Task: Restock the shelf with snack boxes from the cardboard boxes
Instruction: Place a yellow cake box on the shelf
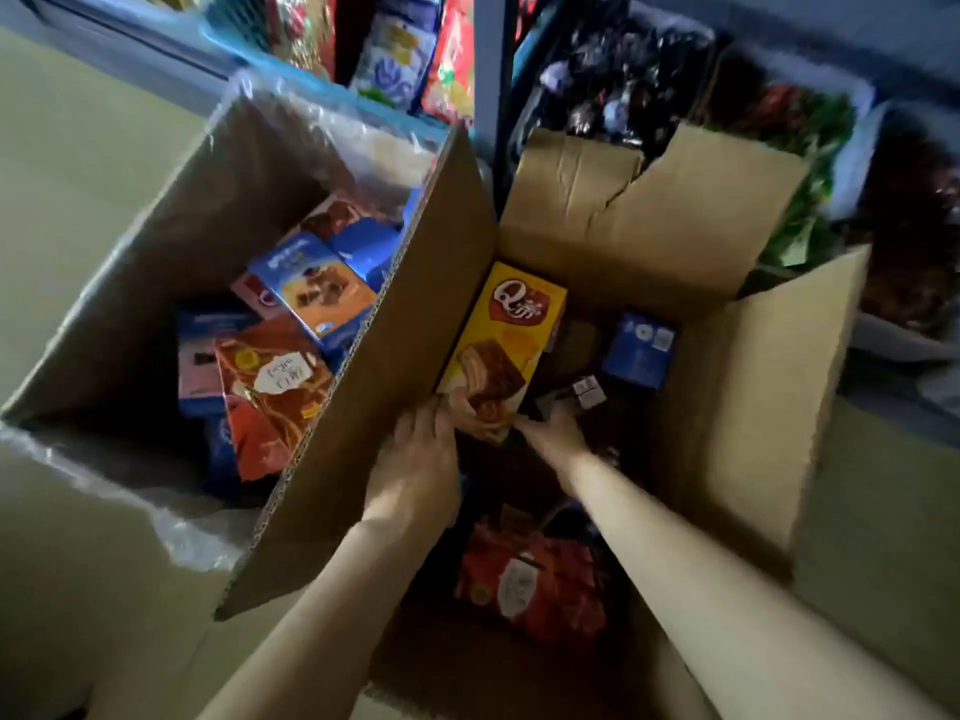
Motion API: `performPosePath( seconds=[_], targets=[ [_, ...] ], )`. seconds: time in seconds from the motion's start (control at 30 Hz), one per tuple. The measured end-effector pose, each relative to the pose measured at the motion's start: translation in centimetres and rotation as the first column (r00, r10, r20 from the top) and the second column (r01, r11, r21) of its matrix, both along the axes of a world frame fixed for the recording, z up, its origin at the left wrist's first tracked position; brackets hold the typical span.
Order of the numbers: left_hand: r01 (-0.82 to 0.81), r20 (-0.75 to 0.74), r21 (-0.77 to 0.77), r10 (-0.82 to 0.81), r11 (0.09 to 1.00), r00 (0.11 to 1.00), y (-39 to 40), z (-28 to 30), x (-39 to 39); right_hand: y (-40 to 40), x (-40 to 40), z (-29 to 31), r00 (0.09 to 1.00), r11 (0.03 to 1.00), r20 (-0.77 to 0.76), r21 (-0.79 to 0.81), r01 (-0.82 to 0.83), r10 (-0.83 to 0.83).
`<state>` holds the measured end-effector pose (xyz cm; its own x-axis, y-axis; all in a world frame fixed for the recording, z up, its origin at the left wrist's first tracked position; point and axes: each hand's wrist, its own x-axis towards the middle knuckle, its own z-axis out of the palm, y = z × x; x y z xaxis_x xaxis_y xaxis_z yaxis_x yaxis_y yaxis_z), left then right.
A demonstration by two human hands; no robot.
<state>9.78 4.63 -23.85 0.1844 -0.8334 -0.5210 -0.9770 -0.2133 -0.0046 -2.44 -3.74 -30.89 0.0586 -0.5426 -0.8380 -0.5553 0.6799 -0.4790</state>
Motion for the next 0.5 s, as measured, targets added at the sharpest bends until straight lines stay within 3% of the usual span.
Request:
performPosePath(
  seconds=[0.17,0.2,0.3,0.4,0.47,0.5],
  targets=[
    [-0.041,-0.09,-0.051,0.036,0.998,0.995,-0.2,-7.0,0.4,0.0,3.9,-7.3,0.998,0.992,0.017,-0.105,0.068,-0.067],
    [-0.063,-0.112,-0.066,0.056,0.996,0.992,-0.2,-7.4,0.6,0.2,4.4,-7.6,0.99,0.984,0.034,-0.104,0.143,-0.14],
    [-0.098,-0.164,-0.019,0.094,0.995,0.982,-1.3,-6.3,0.4,0.8,4.6,-5.5,0.936,0.94,0.114,-0.042,0.339,-0.332],
    [-0.178,-0.231,0.003,0.174,0.984,0.957,-2.7,-3.6,0.4,0.2,3.2,-2.3,0.928,0.94,0.17,-0.019,0.341,-0.333],
    [-0.342,-0.401,0.048,0.332,0.938,0.854,-3.9,-0.5,-0.7,-1.4,1.9,1.3,0.942,0.948,0.112,-0.009,0.319,-0.316],
    [-0.455,-0.486,0.098,0.442,0.885,0.754,-4.4,1.9,-1.4,-2.3,1.4,3.7,0.957,0.96,0.074,0.02,0.278,-0.279]
  ],
)
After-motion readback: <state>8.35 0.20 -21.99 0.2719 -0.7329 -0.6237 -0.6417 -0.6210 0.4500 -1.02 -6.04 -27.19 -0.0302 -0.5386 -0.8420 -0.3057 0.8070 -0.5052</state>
